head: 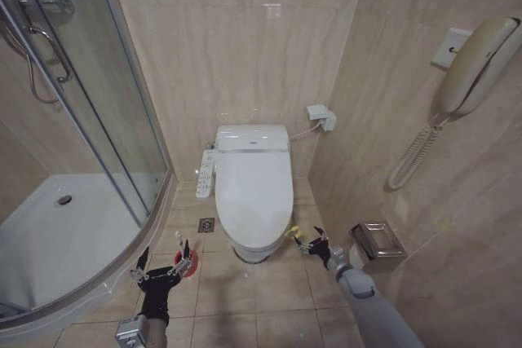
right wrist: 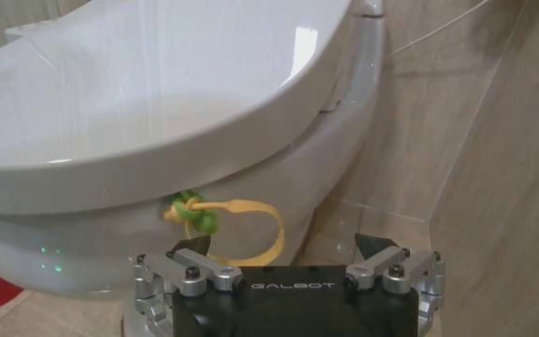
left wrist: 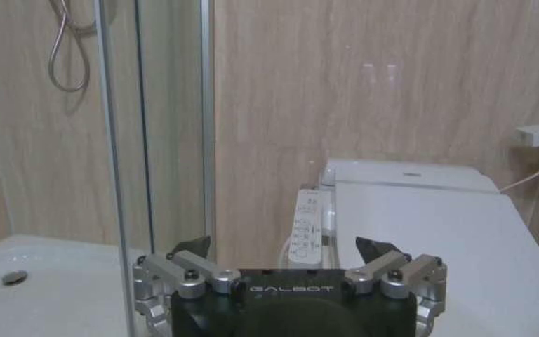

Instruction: Open the toilet lid, clean the toilet bowl with a toilet brush, close the toilet lid, and flush.

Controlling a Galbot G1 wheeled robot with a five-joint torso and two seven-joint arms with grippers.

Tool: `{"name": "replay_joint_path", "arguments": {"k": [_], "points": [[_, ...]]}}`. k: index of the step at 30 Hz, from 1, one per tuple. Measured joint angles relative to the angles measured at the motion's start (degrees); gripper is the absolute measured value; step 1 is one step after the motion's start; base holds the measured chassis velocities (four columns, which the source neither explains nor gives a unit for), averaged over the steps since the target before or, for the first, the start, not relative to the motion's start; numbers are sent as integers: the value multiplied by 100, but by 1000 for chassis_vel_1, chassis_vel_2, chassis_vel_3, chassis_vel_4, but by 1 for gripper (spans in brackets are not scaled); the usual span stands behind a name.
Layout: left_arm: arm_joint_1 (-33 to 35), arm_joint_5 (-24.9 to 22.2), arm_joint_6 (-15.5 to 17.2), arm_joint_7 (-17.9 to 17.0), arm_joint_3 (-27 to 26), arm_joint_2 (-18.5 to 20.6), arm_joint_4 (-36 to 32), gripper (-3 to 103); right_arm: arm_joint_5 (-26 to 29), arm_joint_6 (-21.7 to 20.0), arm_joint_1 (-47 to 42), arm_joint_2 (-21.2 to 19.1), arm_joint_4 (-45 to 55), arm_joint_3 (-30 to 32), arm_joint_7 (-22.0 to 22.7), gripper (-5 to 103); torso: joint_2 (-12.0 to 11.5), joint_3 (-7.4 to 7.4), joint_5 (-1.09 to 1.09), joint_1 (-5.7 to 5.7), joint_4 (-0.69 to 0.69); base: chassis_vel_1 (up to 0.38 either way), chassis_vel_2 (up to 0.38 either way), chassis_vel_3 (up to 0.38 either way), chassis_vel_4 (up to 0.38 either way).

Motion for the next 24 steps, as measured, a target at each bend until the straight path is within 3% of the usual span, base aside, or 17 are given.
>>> {"name": "replay_joint_path", "arguments": {"k": [11, 24], "points": [[0, 0, 0, 0, 0, 0, 0, 100, -202, 87, 460, 314, -655, 28, 31, 100, 0, 0, 0, 0, 1, 0, 0, 0, 0], [0, 0, 0, 0, 0, 0, 0, 100, -229, 146, 720, 259, -924, 119, 31, 100, 0, 0, 0, 0, 0, 0, 0, 0, 0]]}}
